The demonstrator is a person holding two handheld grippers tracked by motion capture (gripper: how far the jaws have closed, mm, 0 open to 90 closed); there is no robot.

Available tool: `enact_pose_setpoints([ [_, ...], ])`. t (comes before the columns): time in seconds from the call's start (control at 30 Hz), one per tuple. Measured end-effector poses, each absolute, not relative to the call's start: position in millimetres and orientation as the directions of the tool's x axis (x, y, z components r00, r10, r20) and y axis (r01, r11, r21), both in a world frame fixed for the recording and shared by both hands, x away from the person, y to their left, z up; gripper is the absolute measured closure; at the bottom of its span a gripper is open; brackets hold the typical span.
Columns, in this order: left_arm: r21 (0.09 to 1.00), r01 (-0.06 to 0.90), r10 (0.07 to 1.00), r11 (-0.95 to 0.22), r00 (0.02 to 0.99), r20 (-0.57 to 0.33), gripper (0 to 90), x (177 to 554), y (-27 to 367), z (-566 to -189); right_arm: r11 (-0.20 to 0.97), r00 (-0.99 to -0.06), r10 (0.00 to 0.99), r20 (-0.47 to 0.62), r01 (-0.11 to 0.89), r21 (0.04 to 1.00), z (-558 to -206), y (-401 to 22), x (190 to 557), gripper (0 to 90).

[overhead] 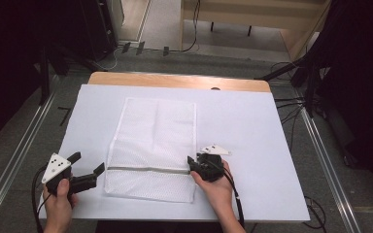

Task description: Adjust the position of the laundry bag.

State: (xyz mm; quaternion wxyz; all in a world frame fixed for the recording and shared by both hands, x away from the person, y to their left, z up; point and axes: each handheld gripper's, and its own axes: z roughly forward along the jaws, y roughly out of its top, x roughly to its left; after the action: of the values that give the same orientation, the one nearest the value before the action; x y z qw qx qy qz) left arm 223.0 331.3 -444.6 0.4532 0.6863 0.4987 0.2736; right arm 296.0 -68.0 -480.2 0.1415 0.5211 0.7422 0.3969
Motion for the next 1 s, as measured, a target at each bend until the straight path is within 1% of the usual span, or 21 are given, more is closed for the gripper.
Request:
enact_pose_setpoints([
  [0.07, 0.894, 0.440, 0.932, -0.090, 0.352, -0.080, 6.1, 223.0, 331.5, -444.8, 0.167, -0.405, 0.902, 0.147, 0.644, 0.747, -480.4, -63.7, 293.0, 71.6],
  [0.1, 0.894, 0.440, 0.932, -0.090, 0.352, -0.080, 6.1, 223.0, 331.5, -444.8, 0.167, -0.405, 0.902, 0.147, 0.644, 0.747, -480.4, -63.7, 293.0, 71.6],
  [0.13, 0.893, 0.441, 0.932, -0.089, 0.352, -0.081, 6.1, 222.9, 331.5, -444.9, 0.177, -0.412, 0.900, 0.141, 0.641, 0.747, -480.4, -63.6, 292.1, 81.9],
  [0.17, 0.894, 0.440, 0.933, -0.090, 0.352, -0.079, 6.1, 222.8, 331.4, -444.8, 0.177, -0.412, 0.900, 0.141, 0.641, 0.747, -480.4, -63.6, 292.1, 81.9],
  [0.2, 0.895, 0.438, 0.933, -0.089, 0.352, -0.079, 6.1, 222.5, 331.1, -444.8, 0.175, -0.428, 0.889, 0.161, 0.643, 0.746, -480.6, -66.6, 291.5, 88.9],
  [0.33, 0.895, 0.438, 0.933, -0.090, 0.351, -0.078, 6.1, 221.9, 331.0, -444.7, 0.179, -0.447, 0.877, 0.173, 0.641, 0.747, -480.1, -73.1, 290.7, 90.0],
  [0.37, 0.894, 0.439, 0.933, -0.086, 0.351, -0.082, 6.1, 221.6, 331.2, -444.7, 0.188, -0.450, 0.878, 0.160, 0.634, 0.750, -479.1, -79.8, 289.1, 90.0],
  [0.53, 0.896, 0.438, 0.932, -0.073, 0.349, -0.094, 6.1, 220.5, 332.5, -444.4, 0.182, -0.433, 0.889, 0.149, 0.633, 0.752, -475.4, -100.6, 285.6, 90.0],
  [0.67, 0.894, 0.442, 0.933, -0.073, 0.347, -0.095, 6.1, 220.4, 332.1, -444.4, 0.172, -0.404, 0.904, 0.140, 0.644, 0.745, -471.3, -125.7, 281.7, 90.0],
  [1.0, 0.895, 0.440, 0.932, -0.072, 0.348, -0.097, 6.1, 219.5, 331.8, -444.1, 0.175, -0.371, 0.924, 0.094, 0.628, 0.758, -471.7, -149.5, 273.3, 90.0],
])
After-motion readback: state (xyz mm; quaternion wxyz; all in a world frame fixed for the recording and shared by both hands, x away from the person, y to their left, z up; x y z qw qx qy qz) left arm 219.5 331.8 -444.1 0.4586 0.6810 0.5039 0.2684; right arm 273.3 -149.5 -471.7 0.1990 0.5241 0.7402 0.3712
